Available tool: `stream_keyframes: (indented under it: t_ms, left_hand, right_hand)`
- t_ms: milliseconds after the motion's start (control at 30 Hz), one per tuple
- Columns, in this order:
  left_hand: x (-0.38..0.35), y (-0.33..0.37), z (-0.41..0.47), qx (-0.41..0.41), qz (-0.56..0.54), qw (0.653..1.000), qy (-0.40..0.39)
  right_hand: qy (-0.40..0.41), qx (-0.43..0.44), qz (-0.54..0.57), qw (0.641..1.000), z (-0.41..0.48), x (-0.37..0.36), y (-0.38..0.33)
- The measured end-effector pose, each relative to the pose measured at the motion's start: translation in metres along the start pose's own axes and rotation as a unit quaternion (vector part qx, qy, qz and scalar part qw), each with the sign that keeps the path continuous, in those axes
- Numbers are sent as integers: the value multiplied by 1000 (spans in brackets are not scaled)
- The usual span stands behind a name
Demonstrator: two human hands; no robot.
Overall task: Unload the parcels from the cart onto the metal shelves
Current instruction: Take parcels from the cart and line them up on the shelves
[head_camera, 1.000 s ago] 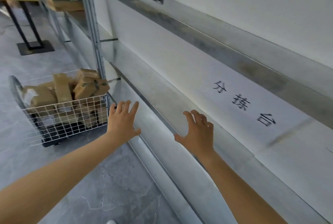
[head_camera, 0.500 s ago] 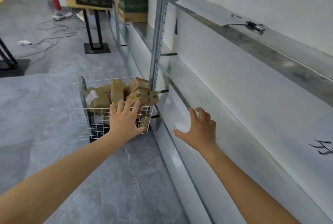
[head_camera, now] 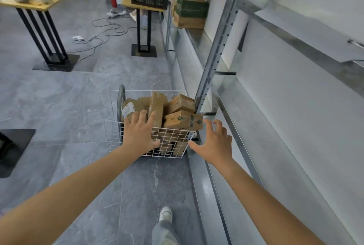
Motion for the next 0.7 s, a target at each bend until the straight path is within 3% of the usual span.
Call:
stream_keyframes:
  t_ms: [400,700]
  left_hand:
    - [-38,9,154,46,14,998,-39]
    - [-59,-12,204,78,5,996,-50]
  right_hand:
    - [-73,51,10,996,186,-28,25]
    - [-118,64,37,990,257,-58,29]
Point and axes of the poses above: each hand's wrist, its own z-axis towards the middle knuckle, its own x-axis out of the back of the hand, y = z × x, the point moved 5 cm from there along z, towards the middle knuckle, and after that the axes turned 7 degrees about x, right-handed, at the moved point
